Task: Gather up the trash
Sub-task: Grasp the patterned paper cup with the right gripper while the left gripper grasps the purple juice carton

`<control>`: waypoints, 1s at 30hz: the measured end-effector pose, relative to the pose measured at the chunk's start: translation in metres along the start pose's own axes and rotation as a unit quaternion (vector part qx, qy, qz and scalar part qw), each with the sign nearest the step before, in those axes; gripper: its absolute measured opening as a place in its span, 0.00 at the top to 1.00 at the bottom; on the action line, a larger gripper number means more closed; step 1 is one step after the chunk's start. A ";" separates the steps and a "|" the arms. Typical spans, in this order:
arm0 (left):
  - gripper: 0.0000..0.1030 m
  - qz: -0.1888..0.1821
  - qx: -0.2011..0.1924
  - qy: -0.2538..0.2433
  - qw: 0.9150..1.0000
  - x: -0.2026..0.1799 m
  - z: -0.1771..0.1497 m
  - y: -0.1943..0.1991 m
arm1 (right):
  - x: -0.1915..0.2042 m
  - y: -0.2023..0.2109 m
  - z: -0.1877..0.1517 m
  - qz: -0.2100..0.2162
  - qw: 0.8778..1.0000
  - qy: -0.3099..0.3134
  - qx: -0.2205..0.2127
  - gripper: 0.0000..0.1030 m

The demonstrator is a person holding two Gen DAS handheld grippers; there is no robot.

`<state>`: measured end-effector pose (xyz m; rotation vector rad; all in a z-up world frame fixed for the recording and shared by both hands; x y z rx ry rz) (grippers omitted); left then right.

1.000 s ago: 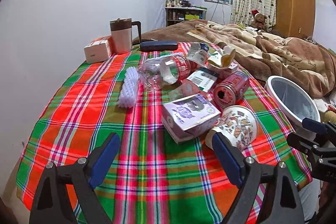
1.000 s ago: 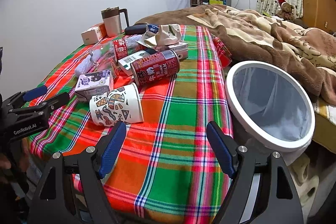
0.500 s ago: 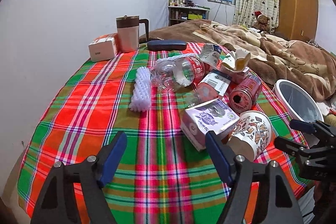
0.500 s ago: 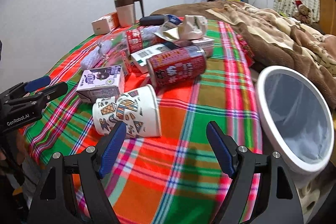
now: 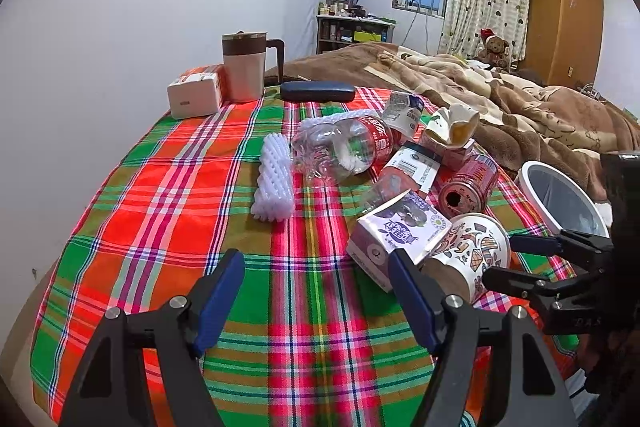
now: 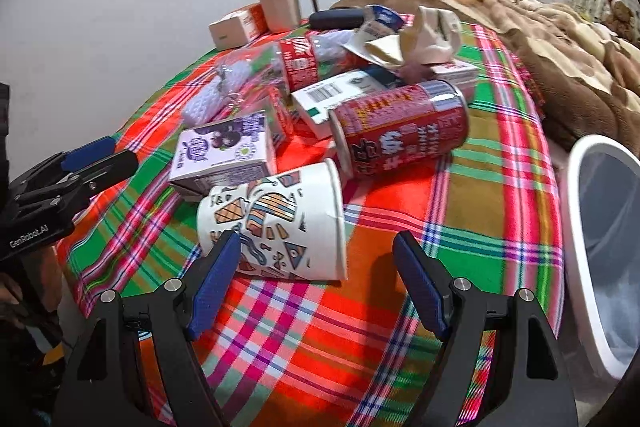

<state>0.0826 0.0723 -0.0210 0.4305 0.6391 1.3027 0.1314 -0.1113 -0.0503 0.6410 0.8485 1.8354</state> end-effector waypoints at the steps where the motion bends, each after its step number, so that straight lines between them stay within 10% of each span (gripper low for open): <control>1: 0.28 -0.001 0.000 0.000 1.000 0.000 0.000 0.000 | 0.000 0.000 0.001 0.005 1.000 0.002 0.000 0.22; 5: 0.28 -0.008 0.001 0.001 1.000 0.000 0.001 0.000 | -0.006 -0.006 0.008 0.042 0.999 -0.008 0.009 0.23; 15: 0.28 -0.017 0.006 0.005 1.000 -0.001 0.002 0.000 | 0.010 -0.008 0.006 0.062 0.998 0.011 0.020 0.83; 30: 0.28 -0.059 0.048 0.028 0.997 -0.015 0.018 -0.054 | -0.022 0.031 -0.011 0.030 0.999 -0.041 -0.018 0.91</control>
Point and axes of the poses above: each gripper's, at about its wrist camera, not at the fingertips, and y roughly against the way its jaws point, x to its left, z to its top, the point moved 2 cm from there along -y, roughly the way its jaws point, and after that the axes turned 12 degrees about -z, right-handed, at the moved point
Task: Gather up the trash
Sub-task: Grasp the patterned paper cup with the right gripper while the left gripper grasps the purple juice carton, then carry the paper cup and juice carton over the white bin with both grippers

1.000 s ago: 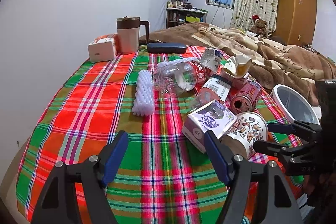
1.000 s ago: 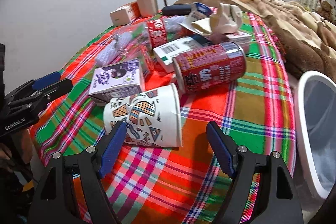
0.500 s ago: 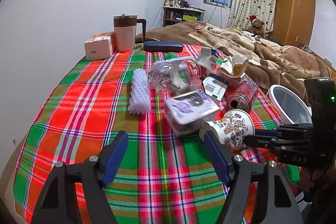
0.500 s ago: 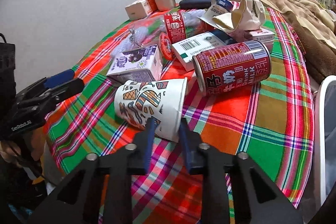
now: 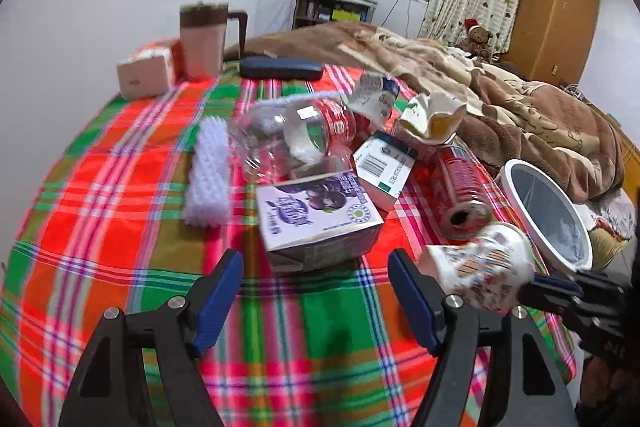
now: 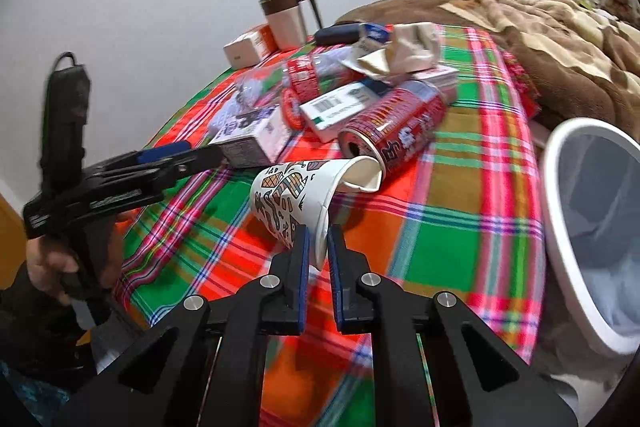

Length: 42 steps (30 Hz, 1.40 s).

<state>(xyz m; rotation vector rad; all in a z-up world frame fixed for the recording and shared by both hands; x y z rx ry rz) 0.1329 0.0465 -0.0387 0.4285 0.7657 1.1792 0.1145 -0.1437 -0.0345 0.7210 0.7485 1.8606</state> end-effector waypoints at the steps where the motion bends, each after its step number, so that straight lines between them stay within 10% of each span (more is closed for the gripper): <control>1: 0.28 0.002 0.003 0.005 1.000 0.000 0.001 -0.006 | -0.002 0.001 0.000 -0.003 1.000 -0.004 -0.001 0.91; 16: 0.28 0.037 0.017 0.030 0.999 -0.003 0.013 -0.041 | -0.030 0.015 -0.011 -0.023 0.999 -0.044 -0.017 0.91; 42: 0.29 -0.012 -0.021 -0.027 0.999 -0.051 0.000 0.017 | -0.035 0.046 -0.009 -0.038 0.996 -0.058 -0.063 0.92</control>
Point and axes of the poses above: each gripper's, at about its wrist camera, not at the fingertips, and y roughly against the way its jaws point, x to its left, z to its top, the point moved 2 cm from there along -y, roughly the way its jaws point, and after that the axes turned 12 degrees about -z, right-handed, at the moved point
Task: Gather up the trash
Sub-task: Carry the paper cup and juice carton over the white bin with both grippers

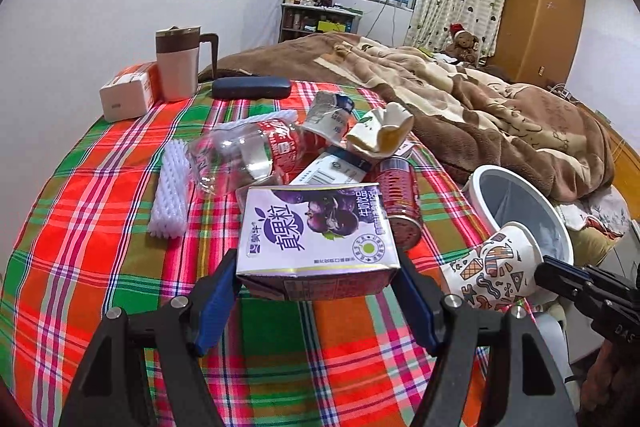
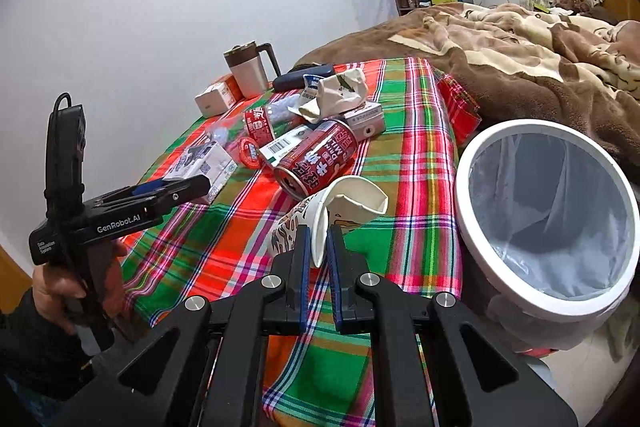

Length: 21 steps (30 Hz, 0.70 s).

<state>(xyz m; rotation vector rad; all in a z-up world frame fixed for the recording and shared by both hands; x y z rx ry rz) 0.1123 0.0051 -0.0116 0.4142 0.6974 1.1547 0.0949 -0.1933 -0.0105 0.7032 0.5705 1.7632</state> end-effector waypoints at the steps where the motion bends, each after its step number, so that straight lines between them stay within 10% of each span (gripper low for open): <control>1: 0.29 -0.001 0.001 -0.002 1.000 -0.002 0.000 0.000 | 0.000 0.001 0.001 -0.001 1.000 -0.001 -0.002 0.92; 21: 0.29 -0.080 0.027 -0.087 0.993 -0.085 0.020 -0.039 | -0.058 0.027 0.021 -0.074 0.995 -0.043 -0.055 0.92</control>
Point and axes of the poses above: each gripper's, at about its wrist camera, not at the fingertips, and y roughly against the way its jaws point, x to its left, z to its top, the point moved 2 cm from there along -y, roughly the way its jaws point, and after that the axes turned 12 degrees about -z, right-handed, at the moved point
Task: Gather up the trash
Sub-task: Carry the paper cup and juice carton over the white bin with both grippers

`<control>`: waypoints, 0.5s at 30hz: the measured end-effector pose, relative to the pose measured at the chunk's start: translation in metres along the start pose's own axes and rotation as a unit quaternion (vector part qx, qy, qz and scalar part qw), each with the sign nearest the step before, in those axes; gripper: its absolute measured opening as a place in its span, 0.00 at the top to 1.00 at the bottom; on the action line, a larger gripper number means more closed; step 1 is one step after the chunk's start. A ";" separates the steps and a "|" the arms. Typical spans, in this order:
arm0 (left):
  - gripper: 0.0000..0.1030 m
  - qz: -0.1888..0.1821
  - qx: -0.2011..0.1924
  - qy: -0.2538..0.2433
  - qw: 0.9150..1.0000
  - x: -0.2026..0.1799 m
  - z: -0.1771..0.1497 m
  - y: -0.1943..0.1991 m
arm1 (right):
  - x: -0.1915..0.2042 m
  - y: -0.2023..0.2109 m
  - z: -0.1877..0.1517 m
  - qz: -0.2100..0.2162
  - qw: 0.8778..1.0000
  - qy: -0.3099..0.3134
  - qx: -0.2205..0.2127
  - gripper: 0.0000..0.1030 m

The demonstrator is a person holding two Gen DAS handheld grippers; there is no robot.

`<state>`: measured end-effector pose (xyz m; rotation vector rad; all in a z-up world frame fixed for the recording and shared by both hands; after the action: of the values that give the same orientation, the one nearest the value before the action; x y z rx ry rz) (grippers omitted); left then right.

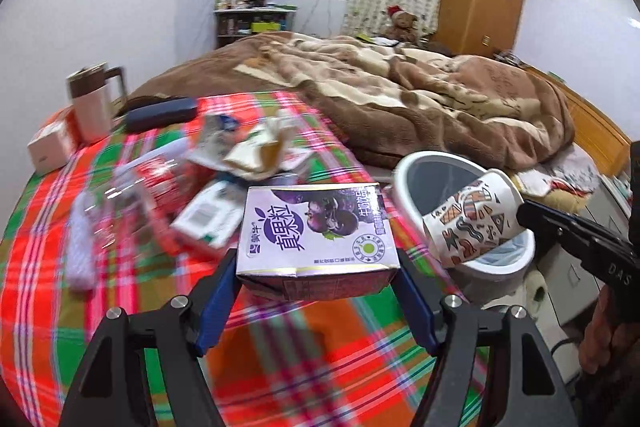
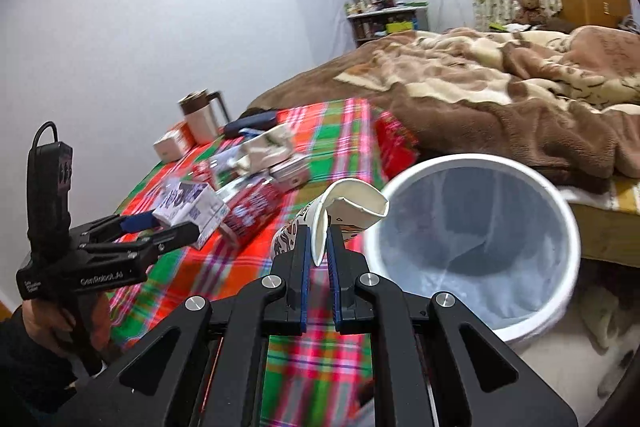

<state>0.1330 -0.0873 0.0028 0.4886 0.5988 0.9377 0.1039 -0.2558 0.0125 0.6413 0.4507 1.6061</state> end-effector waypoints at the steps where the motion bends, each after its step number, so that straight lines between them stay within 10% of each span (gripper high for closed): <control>1: 0.29 -0.005 0.002 -0.007 1.000 -0.006 0.002 -0.005 | -0.005 0.000 0.001 -0.006 1.000 -0.004 -0.001 0.92; 15: 0.29 -0.105 0.043 -0.055 0.992 -0.082 0.019 -0.086 | -0.065 -0.002 -0.008 -0.076 0.996 -0.052 0.007 0.92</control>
<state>0.1597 -0.2034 -0.0162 0.5401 0.5808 0.6834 0.1039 -0.3190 -0.0045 0.6815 0.4243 1.4193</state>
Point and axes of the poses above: each gripper's, at about its wrist camera, not at the fingertips, and y roughly against the way its jaws point, x to its left, z to its top, the point moved 2 cm from there along -y, roughly the way its jaws point, and after that the axes turned 12 degrees about -z, right-handed, at the moved point
